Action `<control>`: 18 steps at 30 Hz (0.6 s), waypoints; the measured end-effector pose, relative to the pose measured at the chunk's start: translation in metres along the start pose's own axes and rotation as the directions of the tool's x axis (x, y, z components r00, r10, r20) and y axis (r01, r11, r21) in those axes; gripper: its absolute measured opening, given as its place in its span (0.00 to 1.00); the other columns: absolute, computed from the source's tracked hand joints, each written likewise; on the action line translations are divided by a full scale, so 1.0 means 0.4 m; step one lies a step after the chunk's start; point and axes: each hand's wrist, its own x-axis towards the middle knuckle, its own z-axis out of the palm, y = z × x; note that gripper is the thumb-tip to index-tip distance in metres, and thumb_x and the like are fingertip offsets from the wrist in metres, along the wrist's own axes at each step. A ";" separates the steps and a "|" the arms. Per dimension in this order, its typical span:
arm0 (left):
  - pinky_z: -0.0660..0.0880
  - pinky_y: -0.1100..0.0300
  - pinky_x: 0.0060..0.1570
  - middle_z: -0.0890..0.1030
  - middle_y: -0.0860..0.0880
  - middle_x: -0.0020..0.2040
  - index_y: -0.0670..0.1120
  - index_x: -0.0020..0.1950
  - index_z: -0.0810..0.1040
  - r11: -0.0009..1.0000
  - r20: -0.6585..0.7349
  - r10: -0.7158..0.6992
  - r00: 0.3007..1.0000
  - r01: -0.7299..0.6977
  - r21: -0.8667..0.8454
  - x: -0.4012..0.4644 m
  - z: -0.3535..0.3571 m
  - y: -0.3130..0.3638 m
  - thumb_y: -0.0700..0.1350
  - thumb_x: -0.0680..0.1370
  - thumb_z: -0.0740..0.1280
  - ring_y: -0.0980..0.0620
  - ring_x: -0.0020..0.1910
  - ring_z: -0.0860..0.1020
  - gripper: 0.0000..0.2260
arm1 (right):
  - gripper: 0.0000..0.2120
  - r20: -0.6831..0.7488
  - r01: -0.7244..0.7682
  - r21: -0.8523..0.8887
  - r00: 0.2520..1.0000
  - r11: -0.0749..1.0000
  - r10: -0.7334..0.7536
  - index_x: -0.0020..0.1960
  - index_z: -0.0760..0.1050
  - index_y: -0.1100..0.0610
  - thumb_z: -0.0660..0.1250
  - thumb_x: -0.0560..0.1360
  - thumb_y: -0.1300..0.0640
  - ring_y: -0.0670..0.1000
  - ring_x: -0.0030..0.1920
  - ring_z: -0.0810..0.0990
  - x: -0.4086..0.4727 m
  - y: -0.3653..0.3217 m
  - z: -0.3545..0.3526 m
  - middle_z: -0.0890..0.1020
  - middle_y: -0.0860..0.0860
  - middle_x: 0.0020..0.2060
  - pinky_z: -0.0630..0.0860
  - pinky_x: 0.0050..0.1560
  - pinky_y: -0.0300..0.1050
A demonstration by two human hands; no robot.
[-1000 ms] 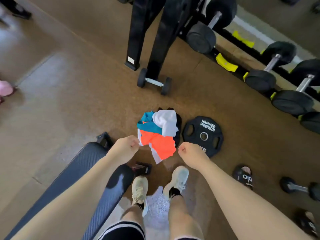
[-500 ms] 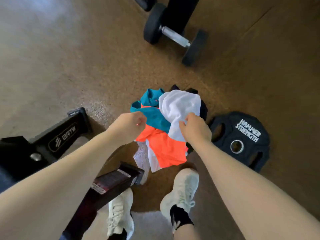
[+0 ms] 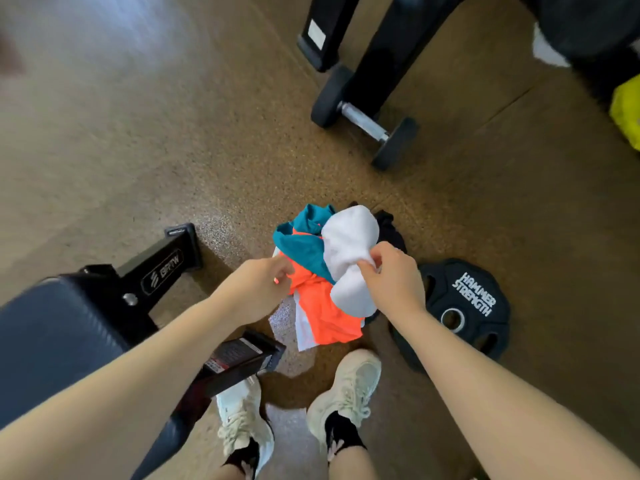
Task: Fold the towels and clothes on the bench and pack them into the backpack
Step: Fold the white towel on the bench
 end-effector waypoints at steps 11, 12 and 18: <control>0.65 0.71 0.48 0.73 0.56 0.52 0.45 0.61 0.74 0.905 -0.240 0.370 0.897 -0.406 -0.123 -0.592 -0.353 0.229 0.50 0.70 0.70 0.62 0.51 0.70 0.21 | 0.07 0.044 0.160 0.405 0.980 0.900 -0.195 0.47 0.77 0.56 0.66 0.75 0.53 0.48 0.41 0.75 -0.458 -0.437 -0.552 0.78 0.49 0.39 0.68 0.39 0.37; 0.65 0.72 0.48 0.74 0.56 0.51 0.44 0.58 0.76 0.902 -0.304 0.377 0.875 -0.421 -0.094 -0.636 -0.383 0.241 0.50 0.72 0.68 0.60 0.50 0.71 0.17 | 0.08 0.049 0.178 0.418 0.975 0.891 -0.218 0.48 0.77 0.57 0.66 0.75 0.53 0.48 0.42 0.76 -0.489 -0.468 -0.588 0.79 0.50 0.39 0.69 0.40 0.39; 0.67 0.76 0.42 0.78 0.55 0.43 0.42 0.51 0.79 0.892 -0.495 0.334 0.802 -0.439 -0.111 -0.842 -0.542 0.311 0.37 0.74 0.67 0.61 0.42 0.74 0.06 | 0.05 0.087 0.266 0.417 0.940 0.869 -0.329 0.45 0.76 0.58 0.67 0.75 0.56 0.45 0.34 0.73 -0.598 -0.597 -0.727 0.76 0.48 0.33 0.67 0.33 0.35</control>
